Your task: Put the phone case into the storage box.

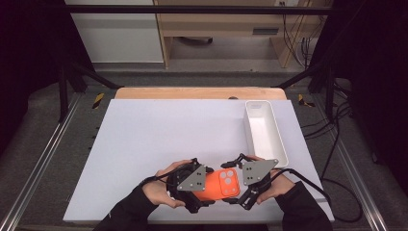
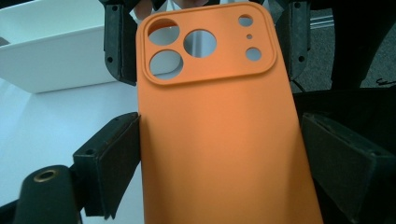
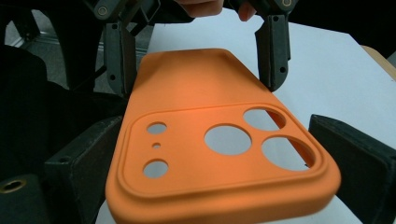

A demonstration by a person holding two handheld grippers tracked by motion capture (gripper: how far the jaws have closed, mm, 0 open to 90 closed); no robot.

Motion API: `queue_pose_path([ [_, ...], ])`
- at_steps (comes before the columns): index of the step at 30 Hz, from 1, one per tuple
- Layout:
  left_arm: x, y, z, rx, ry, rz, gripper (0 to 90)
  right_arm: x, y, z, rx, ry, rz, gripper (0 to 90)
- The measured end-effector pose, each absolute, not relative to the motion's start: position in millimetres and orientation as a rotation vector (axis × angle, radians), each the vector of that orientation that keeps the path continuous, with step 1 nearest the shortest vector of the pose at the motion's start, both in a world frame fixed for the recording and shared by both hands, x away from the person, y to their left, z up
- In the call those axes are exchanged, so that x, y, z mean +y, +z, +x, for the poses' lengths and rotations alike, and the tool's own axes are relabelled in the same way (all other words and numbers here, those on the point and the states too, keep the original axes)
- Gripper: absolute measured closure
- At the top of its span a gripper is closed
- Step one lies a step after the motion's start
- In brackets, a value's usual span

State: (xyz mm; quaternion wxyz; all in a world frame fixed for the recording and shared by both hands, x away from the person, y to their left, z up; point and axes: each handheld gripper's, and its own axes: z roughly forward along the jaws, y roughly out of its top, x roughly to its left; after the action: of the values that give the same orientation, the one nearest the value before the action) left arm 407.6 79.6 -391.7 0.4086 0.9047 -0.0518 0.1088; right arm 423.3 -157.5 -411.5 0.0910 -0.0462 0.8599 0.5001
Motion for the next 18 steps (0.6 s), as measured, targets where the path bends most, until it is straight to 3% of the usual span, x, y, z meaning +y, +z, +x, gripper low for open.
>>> queue_pose_path([
  [18, 80.5, -393.9, 407.8, -0.139, 0.256, 2.287, 13.3, -157.0, -415.2, 423.3, 2.576, 1.543, -0.160, 14.2],
])
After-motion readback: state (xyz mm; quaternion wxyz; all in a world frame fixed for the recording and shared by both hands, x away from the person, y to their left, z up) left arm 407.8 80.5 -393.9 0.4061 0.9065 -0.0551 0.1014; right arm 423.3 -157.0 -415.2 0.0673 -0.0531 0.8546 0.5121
